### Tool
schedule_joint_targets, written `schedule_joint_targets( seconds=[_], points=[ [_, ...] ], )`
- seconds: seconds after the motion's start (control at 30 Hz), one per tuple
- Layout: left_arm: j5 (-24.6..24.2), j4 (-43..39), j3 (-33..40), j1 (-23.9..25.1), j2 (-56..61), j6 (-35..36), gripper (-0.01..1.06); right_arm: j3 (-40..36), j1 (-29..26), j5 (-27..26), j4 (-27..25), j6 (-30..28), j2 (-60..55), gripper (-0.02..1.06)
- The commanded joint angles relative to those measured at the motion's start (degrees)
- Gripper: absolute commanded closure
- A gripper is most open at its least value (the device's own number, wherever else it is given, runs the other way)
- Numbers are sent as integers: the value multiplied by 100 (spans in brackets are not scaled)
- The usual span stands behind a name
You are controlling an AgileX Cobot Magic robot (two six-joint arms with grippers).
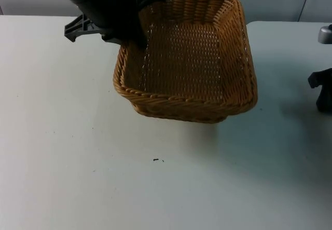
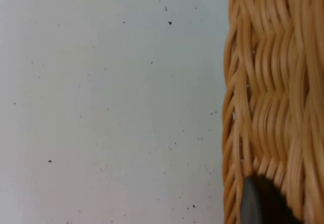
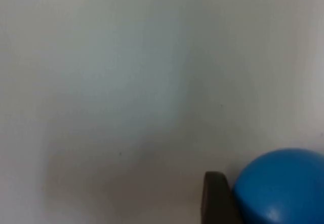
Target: Pick up the basket with the left hand and place the ball into the basket with the right hand.
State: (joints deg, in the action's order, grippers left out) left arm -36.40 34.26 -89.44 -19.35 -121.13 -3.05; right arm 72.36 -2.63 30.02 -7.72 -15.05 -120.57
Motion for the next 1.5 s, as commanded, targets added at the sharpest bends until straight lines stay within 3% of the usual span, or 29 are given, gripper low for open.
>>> schedule_joint_targets(
  seconds=[0.0,0.2,0.4,0.57,0.93,1.23,1.47],
  points=[
    [92,100,-51,-10,76,3,105,58,-25,128,-10,111,431,105],
    [23,109,-51,-10,76,28,105,457,-2,910,-156,159,1622,105],
    [-1,122,-51,-10,76,28,105,765,283,1209,-205,149,2486,105],
    [-26,143,-51,-10,76,42,105,1115,1298,1251,-205,160,3047,105],
    [-41,266,-51,-10,76,42,105,1172,2656,744,-233,304,2522,105],
    [-41,266,-51,-10,76,42,105,1172,3052,653,-221,304,1913,105],
    [-28,266,-51,-10,76,42,105,1172,3057,589,-256,293,1566,105]
  ],
)
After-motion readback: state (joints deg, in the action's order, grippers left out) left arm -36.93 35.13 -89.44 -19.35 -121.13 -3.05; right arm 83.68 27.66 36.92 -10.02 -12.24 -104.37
